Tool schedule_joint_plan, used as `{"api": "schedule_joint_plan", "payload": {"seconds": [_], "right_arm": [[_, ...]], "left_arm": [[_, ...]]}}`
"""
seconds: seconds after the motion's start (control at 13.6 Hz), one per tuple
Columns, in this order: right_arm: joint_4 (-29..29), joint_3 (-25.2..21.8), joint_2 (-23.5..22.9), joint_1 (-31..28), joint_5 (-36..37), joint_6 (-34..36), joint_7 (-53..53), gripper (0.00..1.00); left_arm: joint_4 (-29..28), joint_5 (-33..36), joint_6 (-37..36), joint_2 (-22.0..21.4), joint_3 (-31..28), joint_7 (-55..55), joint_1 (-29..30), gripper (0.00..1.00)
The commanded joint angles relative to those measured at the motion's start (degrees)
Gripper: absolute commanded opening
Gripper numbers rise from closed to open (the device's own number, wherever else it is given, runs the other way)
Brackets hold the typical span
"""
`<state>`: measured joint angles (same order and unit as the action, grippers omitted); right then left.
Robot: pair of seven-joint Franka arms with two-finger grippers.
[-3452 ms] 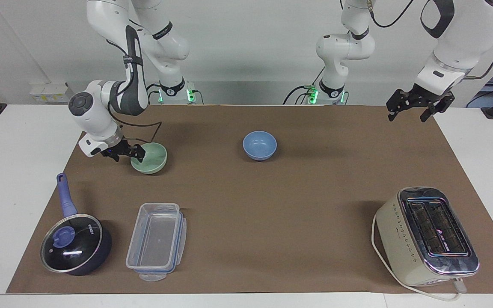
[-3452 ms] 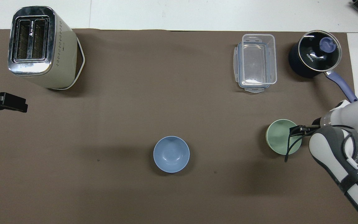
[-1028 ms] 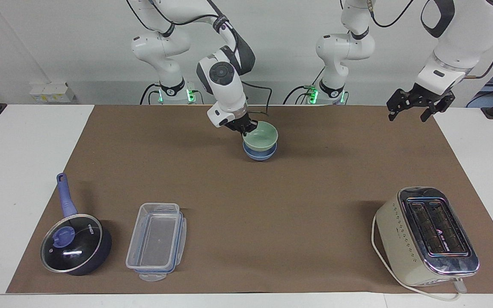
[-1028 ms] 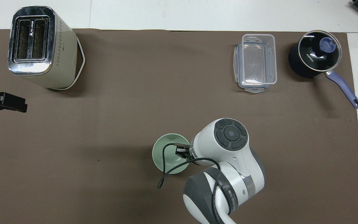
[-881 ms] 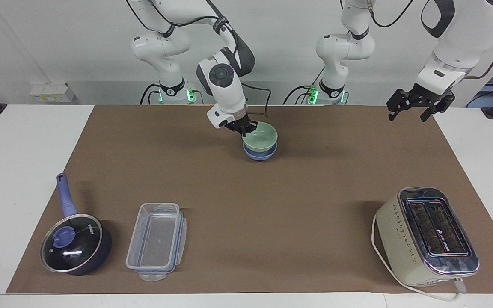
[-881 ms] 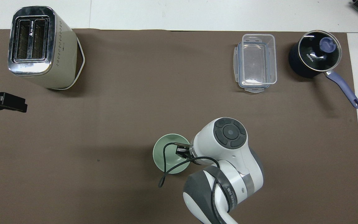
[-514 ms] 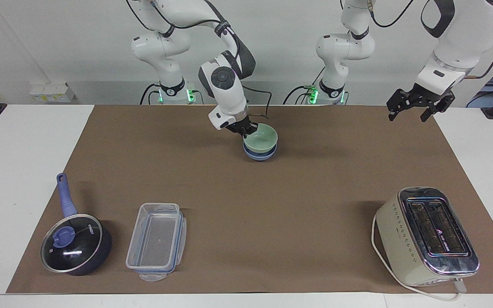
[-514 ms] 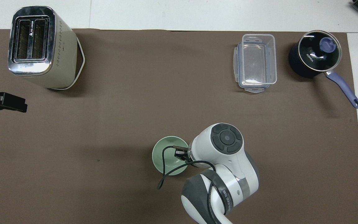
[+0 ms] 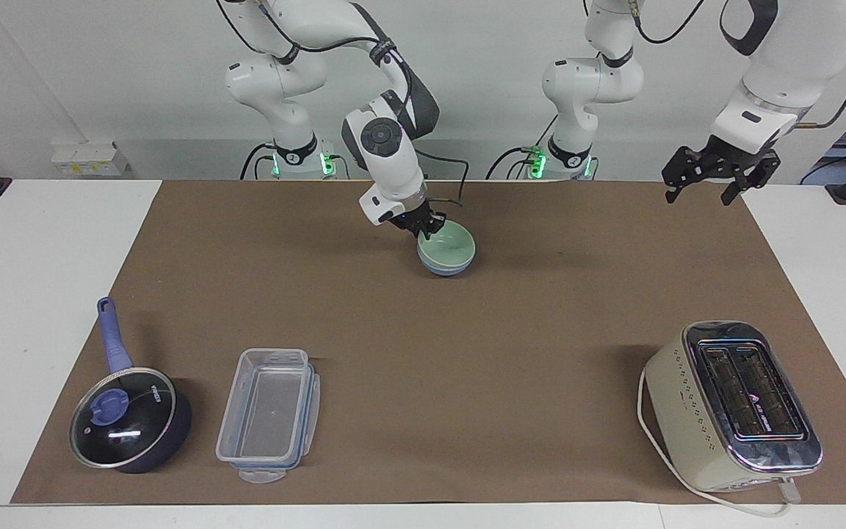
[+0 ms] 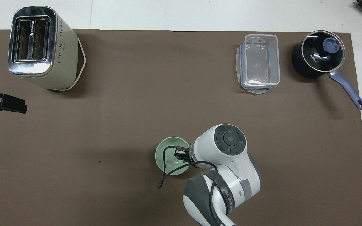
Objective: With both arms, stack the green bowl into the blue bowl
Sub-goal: 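Open the right gripper and withdraw it from the stacked bowls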
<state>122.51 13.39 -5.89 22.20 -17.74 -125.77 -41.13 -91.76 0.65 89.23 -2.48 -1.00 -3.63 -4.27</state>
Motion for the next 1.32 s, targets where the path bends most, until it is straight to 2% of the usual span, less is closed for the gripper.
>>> {"api": "schedule_joint_plan", "payload": {"seconds": [0.0, 0.15, 0.29, 0.37, 0.59, 0.73, 0.95, 1.1, 1.25], "right_arm": [[-1.65, -0.47, 2.19, -1.01, -1.51, 3.67, 0.0, 0.6], [-2.1, -0.56, 5.0, -3.12, -0.81, 5.53, 0.78, 0.74], [-2.1, -0.82, 8.51, -6.54, 0.32, 8.24, 3.06, 0.96], [-2.1, -0.82, 10.53, -8.21, 2.07, 9.65, 4.47, 1.0], [-2.71, -0.91, 16.07, -14.27, 7.44, 11.95, 11.22, 1.0], [-6.82, -0.82, 16.53, -20.06, 9.64, 14.91, 17.98, 1.0], [-18.85, -0.74, 12.15, -26.14, 13.76, 24.05, 26.0, 1.0], [-25.45, -0.74, 9.77, -26.85, 18.33, 27.67, 27.24, 1.0], [-33.26, -0.65, 6.0, -27.03, 19.93, 33.62, 27.07, 1.0]], "left_arm": [[-0.61, 0.58, -0.19, -0.86, -0.93, 0.9, 0.23, 1.0], [-0.52, 0.58, -0.19, -0.86, -0.76, 0.64, -0.03, 1.0], [-0.52, 0.58, 0.07, -0.86, -0.76, 0.82, -0.47, 1.0], [-0.52, 0.58, 0.33, -0.86, -0.76, 0.9, -0.21, 1.0], [-0.61, 0.58, -0.36, -0.94, -0.76, 0.64, 0.14, 1.0], [-0.7, 0.58, -0.63, -0.95, -0.76, 0.64, 0.05, 1.0], [-0.87, 0.58, -0.98, -1.21, -0.76, 0.64, 0.05, 1.0], [-1.05, 0.58, -0.98, -1.21, -0.76, 0.64, 0.05, 1.0], [-1.05, 0.58, -1.07, -1.21, -0.76, 0.64, 0.05, 1.0]]}}
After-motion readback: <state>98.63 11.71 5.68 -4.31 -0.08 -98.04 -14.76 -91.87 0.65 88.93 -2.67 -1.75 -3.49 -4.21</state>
